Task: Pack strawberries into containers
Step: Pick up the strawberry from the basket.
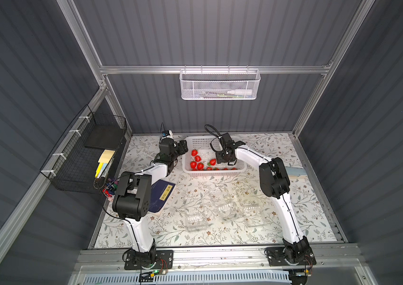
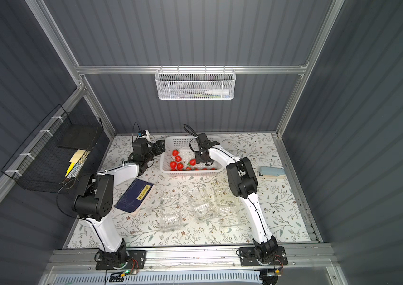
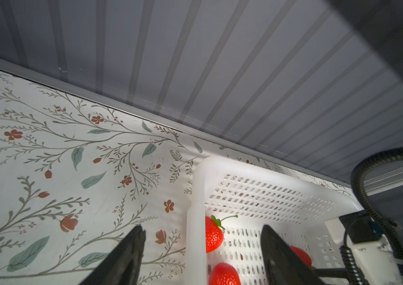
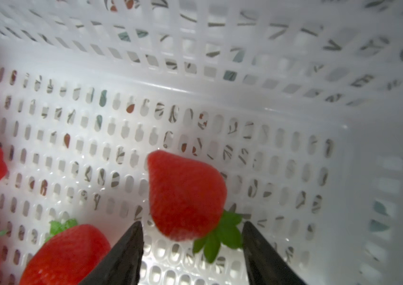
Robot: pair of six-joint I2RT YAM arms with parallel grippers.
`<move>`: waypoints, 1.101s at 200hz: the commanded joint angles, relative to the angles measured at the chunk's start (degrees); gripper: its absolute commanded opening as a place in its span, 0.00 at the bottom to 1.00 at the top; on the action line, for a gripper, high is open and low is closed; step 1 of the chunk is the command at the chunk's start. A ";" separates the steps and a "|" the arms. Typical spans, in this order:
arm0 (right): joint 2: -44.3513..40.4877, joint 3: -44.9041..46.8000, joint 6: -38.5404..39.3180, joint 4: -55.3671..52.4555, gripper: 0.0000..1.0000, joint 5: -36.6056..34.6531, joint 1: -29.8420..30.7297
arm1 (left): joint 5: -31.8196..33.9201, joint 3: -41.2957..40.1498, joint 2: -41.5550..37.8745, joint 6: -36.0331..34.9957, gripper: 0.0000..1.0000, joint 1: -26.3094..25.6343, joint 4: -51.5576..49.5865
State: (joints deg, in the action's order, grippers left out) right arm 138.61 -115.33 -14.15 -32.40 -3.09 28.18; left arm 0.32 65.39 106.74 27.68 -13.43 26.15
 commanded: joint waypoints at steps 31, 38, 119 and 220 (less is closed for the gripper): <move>3.98 -2.68 -0.66 6.12 0.70 -2.25 0.51 | -1.34 0.22 2.33 0.05 0.76 -0.02 0.79; 4.29 -2.71 -0.74 8.23 0.70 -2.61 0.51 | -1.37 0.24 2.46 0.00 0.76 -0.06 0.74; 8.23 -7.13 -4.56 14.82 0.71 -6.15 0.56 | -1.80 0.92 4.20 -0.35 0.76 -0.02 0.84; 11.41 -11.58 -12.37 13.57 0.57 -5.72 0.37 | -2.07 1.30 4.87 -1.30 0.76 -0.02 1.01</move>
State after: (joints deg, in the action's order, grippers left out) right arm 148.11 -125.38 -23.79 -17.32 -8.82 28.49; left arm -1.15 65.41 111.39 27.62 -13.41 26.63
